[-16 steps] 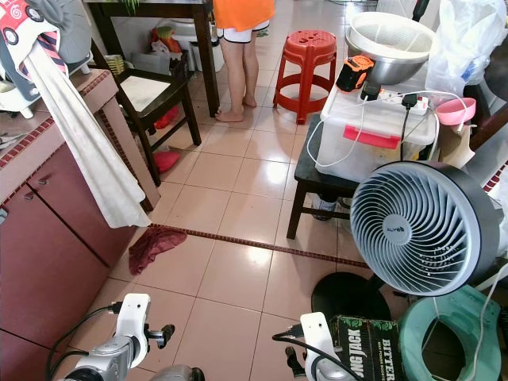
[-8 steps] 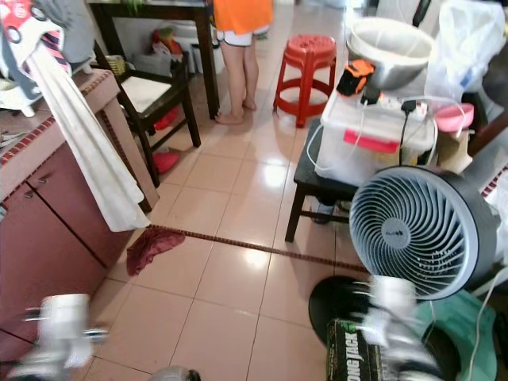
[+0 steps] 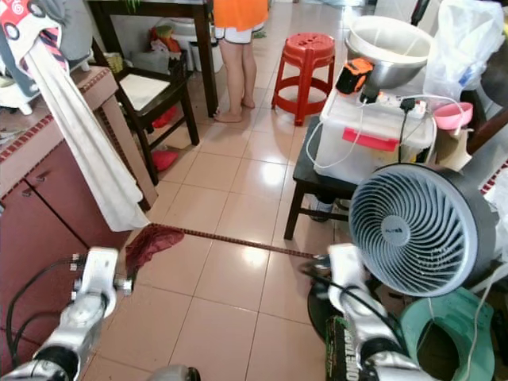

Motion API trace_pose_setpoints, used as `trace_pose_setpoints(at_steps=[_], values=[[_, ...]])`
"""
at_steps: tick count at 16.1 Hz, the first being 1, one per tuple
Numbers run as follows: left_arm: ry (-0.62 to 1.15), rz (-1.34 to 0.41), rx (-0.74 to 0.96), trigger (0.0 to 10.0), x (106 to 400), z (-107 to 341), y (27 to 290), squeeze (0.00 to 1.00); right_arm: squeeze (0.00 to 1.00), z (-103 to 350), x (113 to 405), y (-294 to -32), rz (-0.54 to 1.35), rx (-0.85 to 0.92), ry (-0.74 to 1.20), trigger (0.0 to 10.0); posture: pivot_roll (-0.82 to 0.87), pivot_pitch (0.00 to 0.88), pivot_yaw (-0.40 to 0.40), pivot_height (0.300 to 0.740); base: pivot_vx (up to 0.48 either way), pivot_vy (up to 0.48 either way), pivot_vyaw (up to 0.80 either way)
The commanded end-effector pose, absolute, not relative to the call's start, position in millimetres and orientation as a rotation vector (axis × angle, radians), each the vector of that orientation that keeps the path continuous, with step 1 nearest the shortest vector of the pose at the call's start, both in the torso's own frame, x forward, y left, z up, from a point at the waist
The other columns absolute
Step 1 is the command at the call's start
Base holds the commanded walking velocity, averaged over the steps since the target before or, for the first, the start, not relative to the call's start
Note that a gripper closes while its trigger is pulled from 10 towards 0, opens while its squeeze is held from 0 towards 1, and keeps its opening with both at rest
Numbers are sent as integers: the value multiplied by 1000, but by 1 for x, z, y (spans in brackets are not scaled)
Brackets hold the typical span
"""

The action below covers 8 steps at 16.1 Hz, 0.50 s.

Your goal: Kitchen organization

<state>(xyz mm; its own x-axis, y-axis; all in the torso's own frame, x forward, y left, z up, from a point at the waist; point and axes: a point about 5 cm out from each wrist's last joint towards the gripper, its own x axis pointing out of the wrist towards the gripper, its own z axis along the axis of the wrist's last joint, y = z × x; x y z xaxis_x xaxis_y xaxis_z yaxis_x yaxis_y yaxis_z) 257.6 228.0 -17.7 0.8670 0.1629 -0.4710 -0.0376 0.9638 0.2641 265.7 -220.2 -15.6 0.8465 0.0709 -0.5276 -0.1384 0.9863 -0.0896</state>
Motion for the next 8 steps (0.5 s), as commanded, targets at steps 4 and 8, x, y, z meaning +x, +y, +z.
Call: trace_pose_setpoints(at_steps=[4,8], values=[[413,82,230,10000,267,-3,211,0,0,0,281,-195,270,-10,457,10000,2,0,55,740,0,0,0],[152,-1,106,10000,277,45,170,0,0,45,295,-158,393,-21,197,10000,-4,0,60,740,0,0,0]])
